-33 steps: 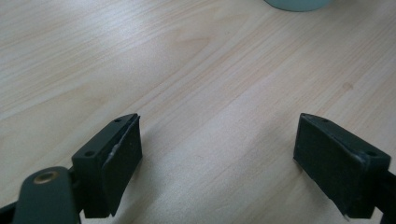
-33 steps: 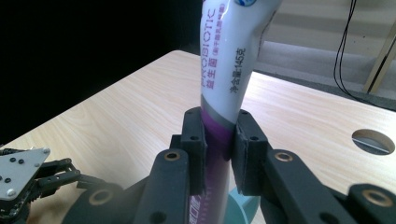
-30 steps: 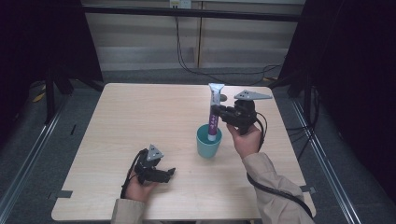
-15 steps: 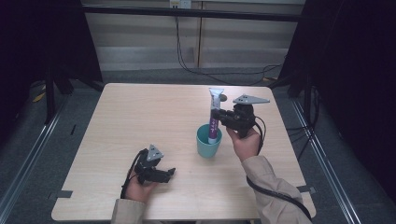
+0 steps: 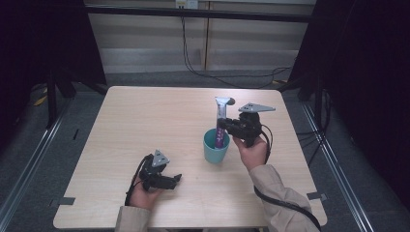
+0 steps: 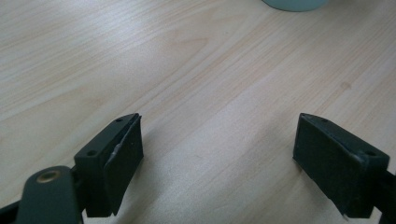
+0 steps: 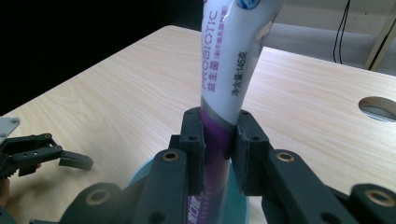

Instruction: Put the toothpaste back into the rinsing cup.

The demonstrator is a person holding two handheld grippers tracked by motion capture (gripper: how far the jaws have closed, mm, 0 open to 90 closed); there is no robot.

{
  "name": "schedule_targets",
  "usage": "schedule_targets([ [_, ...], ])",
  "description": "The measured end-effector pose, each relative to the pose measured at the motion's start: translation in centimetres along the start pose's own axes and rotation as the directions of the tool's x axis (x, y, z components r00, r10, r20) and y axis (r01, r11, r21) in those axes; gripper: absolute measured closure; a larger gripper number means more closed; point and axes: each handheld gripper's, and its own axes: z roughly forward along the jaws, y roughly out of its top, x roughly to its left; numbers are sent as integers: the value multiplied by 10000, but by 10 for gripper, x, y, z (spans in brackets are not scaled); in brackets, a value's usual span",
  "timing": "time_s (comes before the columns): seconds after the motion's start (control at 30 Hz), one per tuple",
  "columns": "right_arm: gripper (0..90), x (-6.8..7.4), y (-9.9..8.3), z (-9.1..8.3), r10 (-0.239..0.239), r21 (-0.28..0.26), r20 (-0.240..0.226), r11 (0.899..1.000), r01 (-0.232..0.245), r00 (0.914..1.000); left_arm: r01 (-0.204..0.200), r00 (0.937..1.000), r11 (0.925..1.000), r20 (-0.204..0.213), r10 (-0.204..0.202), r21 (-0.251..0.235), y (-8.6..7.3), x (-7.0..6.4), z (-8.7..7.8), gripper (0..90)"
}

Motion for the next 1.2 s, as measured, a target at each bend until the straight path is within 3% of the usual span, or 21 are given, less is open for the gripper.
schedule_targets([
  [0.5, 737, 3, -15, 7, -279, 445, 87, 9986, 275, 9996, -11, 10000, 10000, 53, 11, -2, 0, 0, 0, 159],
  [0.67, 733, 3, -18, 5, -357, 364, 26, 9987, 356, 9994, -15, 10000, 10000, 57, 15, -7, 0, 0, 0, 159],
  [1.2, 724, -5, -22, -3, 92, 375, -7, 9993, -91, 10000, -11, 10000, 10000, 60, 11, -24, 0, -1, 0, 160],
])
